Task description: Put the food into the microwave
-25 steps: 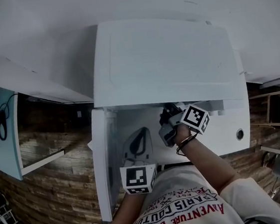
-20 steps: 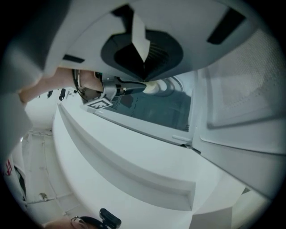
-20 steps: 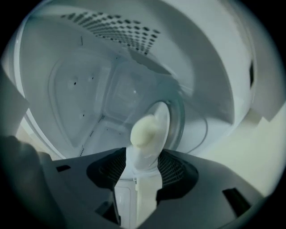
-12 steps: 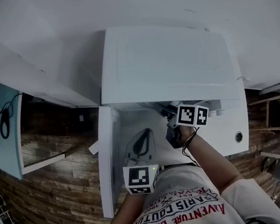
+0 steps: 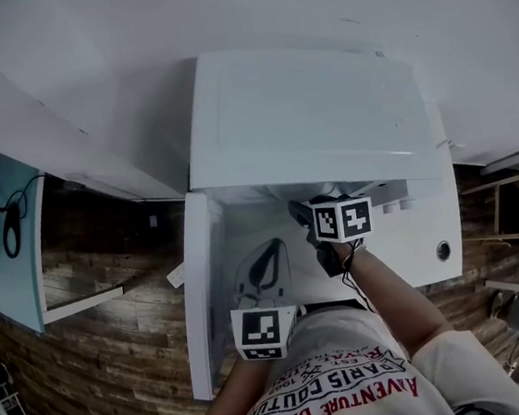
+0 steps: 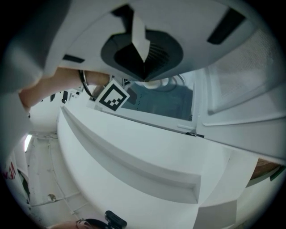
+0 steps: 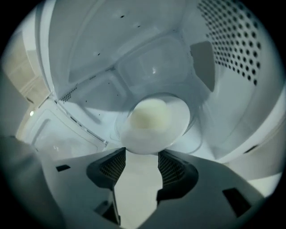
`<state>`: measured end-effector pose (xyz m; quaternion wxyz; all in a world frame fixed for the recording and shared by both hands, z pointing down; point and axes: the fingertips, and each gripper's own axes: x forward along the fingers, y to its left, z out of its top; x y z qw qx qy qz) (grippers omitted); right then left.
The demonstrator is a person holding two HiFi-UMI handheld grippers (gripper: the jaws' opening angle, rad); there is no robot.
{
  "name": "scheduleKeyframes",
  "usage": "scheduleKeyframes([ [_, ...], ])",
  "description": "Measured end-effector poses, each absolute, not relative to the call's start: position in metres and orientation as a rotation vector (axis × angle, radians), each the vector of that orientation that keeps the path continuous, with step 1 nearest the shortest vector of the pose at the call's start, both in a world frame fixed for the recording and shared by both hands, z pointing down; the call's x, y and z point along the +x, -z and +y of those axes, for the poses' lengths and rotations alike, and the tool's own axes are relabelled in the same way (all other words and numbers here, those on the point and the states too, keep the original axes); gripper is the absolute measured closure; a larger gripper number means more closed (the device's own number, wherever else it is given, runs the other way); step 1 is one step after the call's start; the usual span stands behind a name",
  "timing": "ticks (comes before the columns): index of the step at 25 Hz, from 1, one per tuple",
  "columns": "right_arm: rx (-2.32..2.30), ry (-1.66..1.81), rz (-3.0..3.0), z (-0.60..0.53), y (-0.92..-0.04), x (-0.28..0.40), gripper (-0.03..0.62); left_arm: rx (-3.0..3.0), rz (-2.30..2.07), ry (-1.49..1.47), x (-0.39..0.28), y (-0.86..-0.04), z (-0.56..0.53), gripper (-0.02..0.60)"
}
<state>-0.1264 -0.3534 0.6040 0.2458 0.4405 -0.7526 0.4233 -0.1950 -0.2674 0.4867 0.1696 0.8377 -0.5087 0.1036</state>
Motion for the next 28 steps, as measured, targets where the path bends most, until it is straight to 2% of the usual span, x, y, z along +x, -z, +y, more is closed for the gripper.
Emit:
scheduleKeyframes([
  [6,1.092,-0.776,-1.978,-0.349,-0.61,-0.13,0.373,2.355,-1.442,-0.278,-0.196,-0.49,-0.261,0.575],
  [21,1.046,-0.708,-2.005,-0.323,-0.596,-0.12,0.376,2.363,-1.442,-0.275,-0.193,-0.485,-0.245,0.575],
  [24,1.104,-0.683,-2.068,-0.312,-0.569,-0.117,0.416,2.372,-1.466,-0.262,-0.196,-0.477,-0.249,0.575],
  [26,1.193,-0.627,-2.109,-0.307,-0.543,-0.11,0.525,2.382,-1.501,-0.252,-0.2,-0.466,-0.255,0.575],
  [28,1.256,-0.569,-2.15,-0.301,-0.518,-0.106,0.565,2.4,-1.534,-0.239,-0.204,-0.453,-0.259,0.575],
])
